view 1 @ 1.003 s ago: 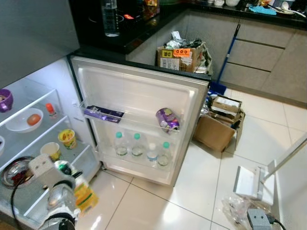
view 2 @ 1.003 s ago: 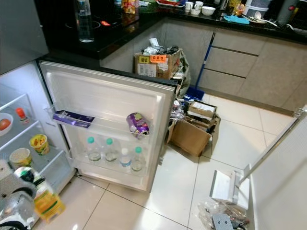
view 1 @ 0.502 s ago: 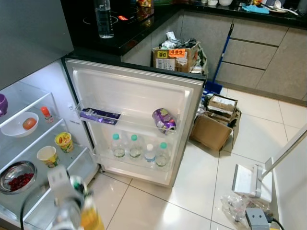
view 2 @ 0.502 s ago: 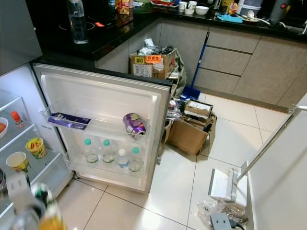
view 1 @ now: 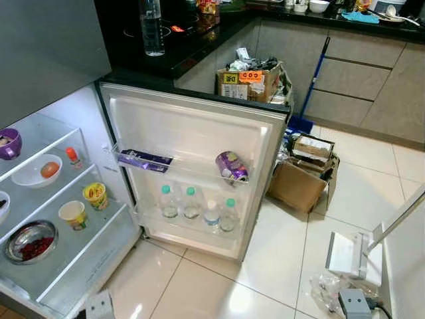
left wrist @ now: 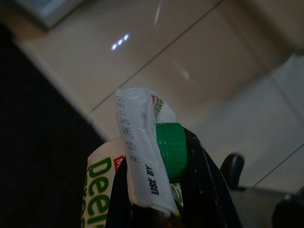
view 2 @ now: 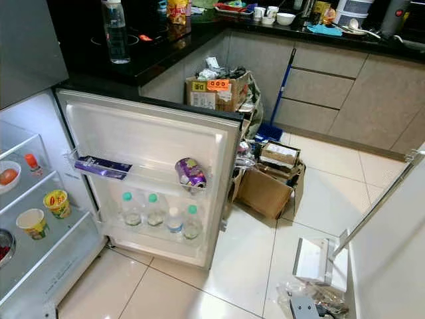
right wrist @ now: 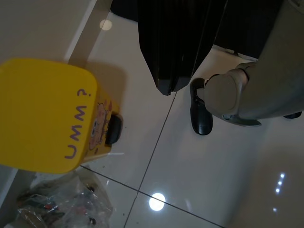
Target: Restocking fridge
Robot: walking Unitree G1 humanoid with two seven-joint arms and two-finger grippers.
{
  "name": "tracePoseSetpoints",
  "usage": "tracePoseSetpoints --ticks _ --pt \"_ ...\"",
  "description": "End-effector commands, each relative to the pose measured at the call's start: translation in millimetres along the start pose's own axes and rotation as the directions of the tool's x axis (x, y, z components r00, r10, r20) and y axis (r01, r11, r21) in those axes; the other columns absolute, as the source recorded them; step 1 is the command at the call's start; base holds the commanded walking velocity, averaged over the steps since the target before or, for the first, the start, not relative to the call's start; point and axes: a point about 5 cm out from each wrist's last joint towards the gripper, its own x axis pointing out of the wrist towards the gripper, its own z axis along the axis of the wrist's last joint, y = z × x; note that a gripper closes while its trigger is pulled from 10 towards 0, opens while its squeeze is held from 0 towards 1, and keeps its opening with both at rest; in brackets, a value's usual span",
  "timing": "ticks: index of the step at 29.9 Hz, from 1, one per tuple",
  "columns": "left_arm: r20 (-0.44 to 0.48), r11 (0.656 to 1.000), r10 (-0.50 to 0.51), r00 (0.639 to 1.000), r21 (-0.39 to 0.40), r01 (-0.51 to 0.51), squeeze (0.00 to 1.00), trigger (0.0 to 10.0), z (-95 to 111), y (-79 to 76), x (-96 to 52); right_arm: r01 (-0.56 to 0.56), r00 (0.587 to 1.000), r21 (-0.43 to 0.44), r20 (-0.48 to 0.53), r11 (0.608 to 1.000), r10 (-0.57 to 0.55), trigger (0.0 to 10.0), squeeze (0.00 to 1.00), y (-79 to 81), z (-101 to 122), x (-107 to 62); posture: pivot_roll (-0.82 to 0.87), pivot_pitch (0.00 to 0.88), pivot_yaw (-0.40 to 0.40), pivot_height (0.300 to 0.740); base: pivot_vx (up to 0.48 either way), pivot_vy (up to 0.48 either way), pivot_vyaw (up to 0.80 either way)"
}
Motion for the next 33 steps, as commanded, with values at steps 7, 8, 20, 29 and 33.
tracePoseSetpoints --ticks 7,8,20,29,33 --pt "-0.003 1.0 0.0 1.0 0.017 0.0 0.0 10.0 0.7 -4.5 0.8 -0.014 1.0 0.026 0.007 1.0 0.014 10.0 0.0 2.1 1.0 0.5 -0.07 0.0 -0.051 0.74 0.246 0.0 0.0" --pt "-0.001 1.0 0.0 1.0 0.021 0.0 0.0 10.0 1.3 -4.7 1.0 -0.016 1.0 0.028 0.009 0.999 0.015 10.0 0.0 2.2 1.5 0.6 -0.07 0.0 -0.051 0.74 0.247 0.0 0.0" --pt "0.003 1.0 0.005 1.0 0.03 -0.006 0.0 10.0 2.9 -4.3 1.2 -0.055 0.998 0.04 0.046 0.998 0.053 10.0 0.0 5.5 13.0 1.9 -0.07 0.0 -0.05 0.74 0.259 0.0 0.0" --pt "0.001 0.999 0.0 1.0 0.037 0.0 0.0 10.0 1.2 -6.0 1.0 -0.063 0.997 0.043 0.045 0.997 0.061 10.0 0.0 6.2 11.7 1.9 -0.07 0.0 -0.05 0.74 0.268 0.0 0.0" --pt "0.0 0.999 -0.002 1.0 0.04 0.002 0.0 10.0 1.0 -6.3 1.0 -0.068 0.997 0.046 0.043 0.997 0.066 10.0 0.0 6.4 10.6 1.7 -0.07 0.0 -0.05 0.74 0.266 0.0 0.0"
